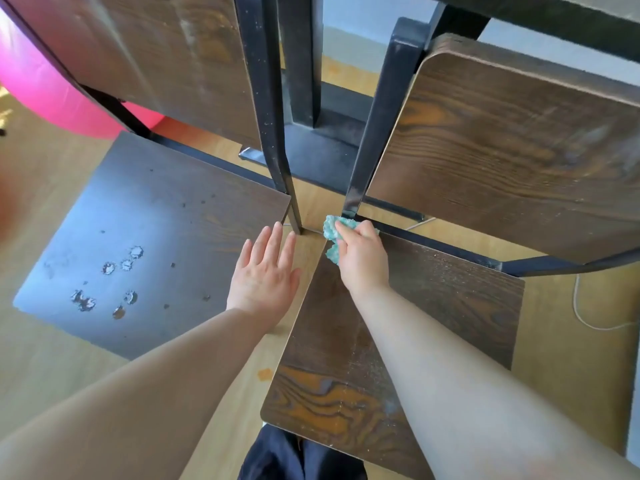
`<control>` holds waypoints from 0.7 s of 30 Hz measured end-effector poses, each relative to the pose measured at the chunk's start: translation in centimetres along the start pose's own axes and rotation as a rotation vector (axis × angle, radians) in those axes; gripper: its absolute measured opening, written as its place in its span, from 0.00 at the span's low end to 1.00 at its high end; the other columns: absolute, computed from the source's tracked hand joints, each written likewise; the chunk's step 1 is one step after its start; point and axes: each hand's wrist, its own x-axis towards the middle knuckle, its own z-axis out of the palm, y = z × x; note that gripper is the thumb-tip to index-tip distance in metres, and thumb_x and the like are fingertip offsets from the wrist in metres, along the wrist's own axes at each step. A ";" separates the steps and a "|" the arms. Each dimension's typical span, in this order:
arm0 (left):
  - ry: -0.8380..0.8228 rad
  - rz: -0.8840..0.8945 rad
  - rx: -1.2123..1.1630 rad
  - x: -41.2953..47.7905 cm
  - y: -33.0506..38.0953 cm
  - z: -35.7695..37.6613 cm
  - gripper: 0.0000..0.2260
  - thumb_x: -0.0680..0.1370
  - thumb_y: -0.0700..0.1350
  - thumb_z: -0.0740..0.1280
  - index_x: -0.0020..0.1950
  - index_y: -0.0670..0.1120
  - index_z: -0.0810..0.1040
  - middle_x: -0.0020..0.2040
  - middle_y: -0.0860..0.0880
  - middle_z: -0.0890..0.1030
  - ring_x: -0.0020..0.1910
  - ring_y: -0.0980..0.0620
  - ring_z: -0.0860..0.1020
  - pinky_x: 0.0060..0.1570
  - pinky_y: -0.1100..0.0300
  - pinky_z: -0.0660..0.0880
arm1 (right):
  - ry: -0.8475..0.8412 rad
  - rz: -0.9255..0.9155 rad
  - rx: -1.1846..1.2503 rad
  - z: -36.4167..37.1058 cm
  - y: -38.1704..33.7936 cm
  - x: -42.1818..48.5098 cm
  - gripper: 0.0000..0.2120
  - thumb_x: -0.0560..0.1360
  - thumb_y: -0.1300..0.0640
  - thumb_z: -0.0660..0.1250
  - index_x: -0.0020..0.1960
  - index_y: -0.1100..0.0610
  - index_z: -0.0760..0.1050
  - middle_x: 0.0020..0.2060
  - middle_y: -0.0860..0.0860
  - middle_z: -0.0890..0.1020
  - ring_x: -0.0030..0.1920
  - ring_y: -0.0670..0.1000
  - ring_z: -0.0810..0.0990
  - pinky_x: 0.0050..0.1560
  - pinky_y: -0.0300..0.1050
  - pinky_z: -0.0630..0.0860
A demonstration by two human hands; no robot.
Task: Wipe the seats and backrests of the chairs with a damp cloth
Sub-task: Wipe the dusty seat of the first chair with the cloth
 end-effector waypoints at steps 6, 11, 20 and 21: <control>-0.019 -0.021 -0.020 -1.0 -1.2 0.8 0.28 0.84 0.58 0.42 0.82 0.50 0.41 0.82 0.46 0.42 0.80 0.44 0.41 0.79 0.46 0.45 | -0.095 -0.077 -0.217 0.5 -0.7 0.3 0.25 0.79 0.56 0.67 0.75 0.49 0.66 0.62 0.53 0.71 0.61 0.53 0.75 0.54 0.47 0.80; -0.008 -0.021 -0.043 -2.7 -2.2 1.5 0.27 0.84 0.58 0.43 0.82 0.50 0.43 0.82 0.46 0.44 0.81 0.44 0.43 0.79 0.45 0.46 | -0.167 -0.160 -0.160 1.5 -1.4 -2.6 0.19 0.80 0.58 0.65 0.71 0.52 0.72 0.61 0.52 0.72 0.61 0.55 0.76 0.59 0.50 0.79; -0.003 0.013 -0.069 -6.7 -4.7 3.7 0.28 0.84 0.55 0.51 0.82 0.46 0.49 0.82 0.44 0.48 0.80 0.44 0.47 0.78 0.46 0.48 | -0.264 -0.261 -0.046 4.9 -1.2 -13.0 0.15 0.82 0.53 0.61 0.67 0.50 0.75 0.46 0.49 0.71 0.46 0.53 0.73 0.44 0.50 0.74; -0.007 0.016 -0.071 -7.2 -4.9 4.0 0.28 0.84 0.54 0.51 0.82 0.46 0.49 0.82 0.44 0.48 0.80 0.44 0.47 0.78 0.46 0.48 | -0.274 -0.286 -0.052 5.5 -1.2 -14.4 0.16 0.82 0.55 0.62 0.68 0.51 0.75 0.46 0.51 0.73 0.46 0.55 0.74 0.44 0.51 0.74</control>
